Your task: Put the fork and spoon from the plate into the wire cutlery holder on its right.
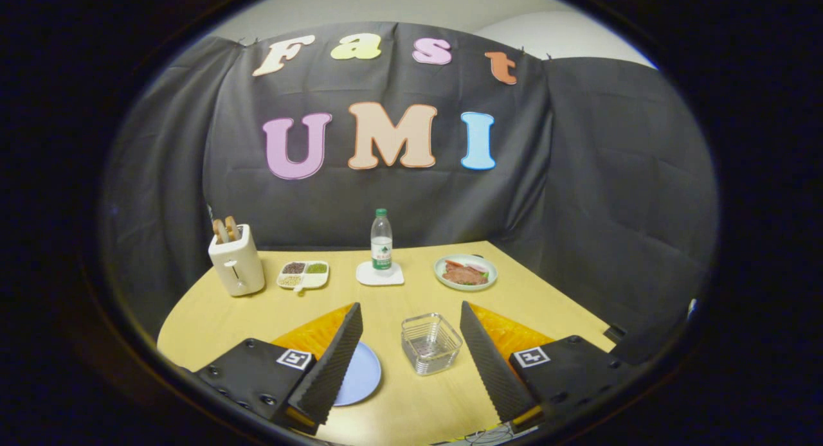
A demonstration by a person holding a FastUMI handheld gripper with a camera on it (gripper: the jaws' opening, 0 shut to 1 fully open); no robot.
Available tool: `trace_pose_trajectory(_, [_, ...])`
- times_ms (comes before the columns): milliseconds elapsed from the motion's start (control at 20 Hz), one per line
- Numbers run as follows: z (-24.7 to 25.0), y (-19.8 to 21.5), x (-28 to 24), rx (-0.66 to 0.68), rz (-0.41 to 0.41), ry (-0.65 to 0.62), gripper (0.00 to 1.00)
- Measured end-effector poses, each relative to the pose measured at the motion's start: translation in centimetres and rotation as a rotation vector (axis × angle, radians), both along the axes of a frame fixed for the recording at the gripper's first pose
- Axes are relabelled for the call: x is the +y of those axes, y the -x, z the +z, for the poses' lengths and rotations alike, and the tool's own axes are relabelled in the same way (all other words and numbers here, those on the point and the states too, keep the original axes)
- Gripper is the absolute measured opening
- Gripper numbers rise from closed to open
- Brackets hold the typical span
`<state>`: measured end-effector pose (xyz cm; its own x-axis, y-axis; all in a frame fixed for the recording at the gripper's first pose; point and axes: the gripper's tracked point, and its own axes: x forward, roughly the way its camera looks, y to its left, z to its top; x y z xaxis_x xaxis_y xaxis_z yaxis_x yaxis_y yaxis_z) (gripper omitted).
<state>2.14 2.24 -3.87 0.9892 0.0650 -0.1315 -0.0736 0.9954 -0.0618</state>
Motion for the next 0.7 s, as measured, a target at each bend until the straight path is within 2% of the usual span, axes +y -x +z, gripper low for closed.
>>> trace_pose_trajectory(300, [-2.2,-1.5,2.2,0.098,0.086,-0.007,0.97])
trace_pose_trajectory(700, [-9.9,-2.3,6.0,0.407,0.201,0.003,0.97])
